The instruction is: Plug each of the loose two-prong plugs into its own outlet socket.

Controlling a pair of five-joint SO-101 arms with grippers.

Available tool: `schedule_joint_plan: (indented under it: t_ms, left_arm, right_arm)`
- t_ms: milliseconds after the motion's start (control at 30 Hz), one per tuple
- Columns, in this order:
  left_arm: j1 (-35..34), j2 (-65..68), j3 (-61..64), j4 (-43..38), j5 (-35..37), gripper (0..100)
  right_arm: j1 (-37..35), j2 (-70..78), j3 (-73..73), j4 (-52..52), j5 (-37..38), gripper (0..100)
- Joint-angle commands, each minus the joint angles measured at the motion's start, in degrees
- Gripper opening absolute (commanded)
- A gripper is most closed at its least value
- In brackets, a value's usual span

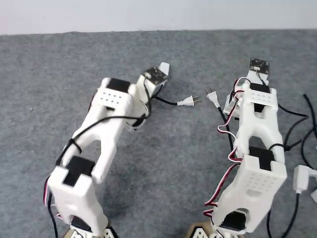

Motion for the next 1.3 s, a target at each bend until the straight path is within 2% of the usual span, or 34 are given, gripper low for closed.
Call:
schedule_joint_plan:
  t_ms: [0, 67, 100, 200, 233, 400, 800, 967, 1133, 1267]
  left_arm:
    - [0.4, -10.5, 7.4, -11.3, 4.8, 2]
    - [-1.6, -13.2, 11.9, -19.7, 3.1, 4]
    - [-2.3, -13.4, 13.5, -22.5, 0.6, 8]
    - [-4.2, -11.7, 15.4, -26.1, -6.9, 26]
    - [-4.7, -10.5, 15.4, -26.8, -8.3, 29]
    - [-7.2, -1.4, 10.6, -32.6, -19.6, 24]
    - [-8.5, 25.0, -16.2, -32.1, -19.5, 18]
    - [-8.5, 28.1, -21.4, -25.9, -19.6, 3]
    - [-8.4, 28.3, -22.1, -21.3, -15.7, 4]
    - [-8.4, 27.5, -23.3, -17.3, -15.5, 4]
  right_arm:
    - [-0.7, -3.6, -0.4, -0.7, 0.8, 6.9]
    - [-0.7, -3.6, -0.4, -0.7, 0.8, 6.9]
    - [-0.7, -3.6, -0.4, -0.7, 0.8, 6.9]
    - [-0.7, -3.6, -0.4, -0.6, 0.8, 6.9]
    - [-0.7, -3.6, -0.4, -0.6, 0.8, 6.9]
    - [-0.7, -2.5, -0.6, -0.7, 0.9, 6.9]
    - [-1.4, -2.2, -0.6, -0.7, 1.0, 6.9]
    - [-1.4, -2.2, -0.6, -0.7, 1.4, 6.9]
    - [-1.5, -2.1, -0.6, -0.7, 3.0, 6.9]
    - [-1.9, -2.1, -0.6, -0.7, 3.2, 6.9]
